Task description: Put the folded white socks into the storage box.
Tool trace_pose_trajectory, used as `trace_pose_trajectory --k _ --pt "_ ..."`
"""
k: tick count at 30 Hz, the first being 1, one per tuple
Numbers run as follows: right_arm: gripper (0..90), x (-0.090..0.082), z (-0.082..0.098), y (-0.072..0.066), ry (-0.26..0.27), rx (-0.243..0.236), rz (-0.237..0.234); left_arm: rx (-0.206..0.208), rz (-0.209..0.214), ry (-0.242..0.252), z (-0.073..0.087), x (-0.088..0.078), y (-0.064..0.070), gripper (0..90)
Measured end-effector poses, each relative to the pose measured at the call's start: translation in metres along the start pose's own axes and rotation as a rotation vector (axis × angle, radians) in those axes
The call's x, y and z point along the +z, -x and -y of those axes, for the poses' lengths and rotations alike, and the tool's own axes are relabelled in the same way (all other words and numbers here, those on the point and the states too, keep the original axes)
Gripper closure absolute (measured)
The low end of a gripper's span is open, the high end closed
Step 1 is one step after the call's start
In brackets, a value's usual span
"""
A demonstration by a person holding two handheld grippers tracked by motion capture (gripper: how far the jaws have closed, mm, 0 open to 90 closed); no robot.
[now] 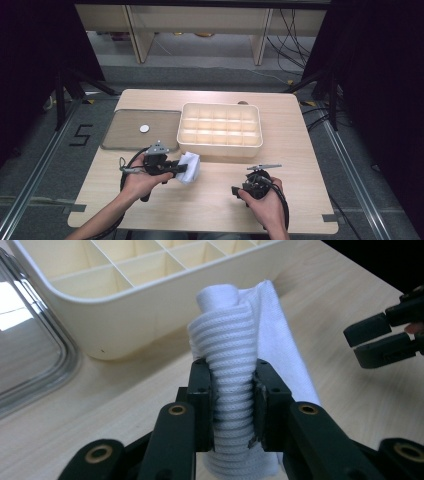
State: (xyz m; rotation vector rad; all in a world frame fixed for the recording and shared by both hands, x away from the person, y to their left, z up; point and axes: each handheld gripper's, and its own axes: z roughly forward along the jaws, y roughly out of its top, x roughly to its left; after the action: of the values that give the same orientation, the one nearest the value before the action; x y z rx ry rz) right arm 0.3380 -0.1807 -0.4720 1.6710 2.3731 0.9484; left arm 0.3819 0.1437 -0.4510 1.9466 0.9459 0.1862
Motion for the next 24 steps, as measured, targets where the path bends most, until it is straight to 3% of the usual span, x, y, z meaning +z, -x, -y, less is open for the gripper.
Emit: trace_pose_trajectory --k 12,20,24 --pt "51.8 0.001 0.001 0.001 -0.002 0.001 -0.002 -0.004 -0.019 0.043 -0.01 -0.005 -0.01 73.0" --pt "51.8 0.001 0.001 0.001 -0.004 -0.003 -0.002 0.019 -0.032 0.065 -0.018 -0.005 -0.013 72.9" --pt "51.8 0.0 0.0 0.0 -0.007 0.019 -0.012 0.024 -0.033 0.076 -0.023 -0.004 -0.014 72.9"
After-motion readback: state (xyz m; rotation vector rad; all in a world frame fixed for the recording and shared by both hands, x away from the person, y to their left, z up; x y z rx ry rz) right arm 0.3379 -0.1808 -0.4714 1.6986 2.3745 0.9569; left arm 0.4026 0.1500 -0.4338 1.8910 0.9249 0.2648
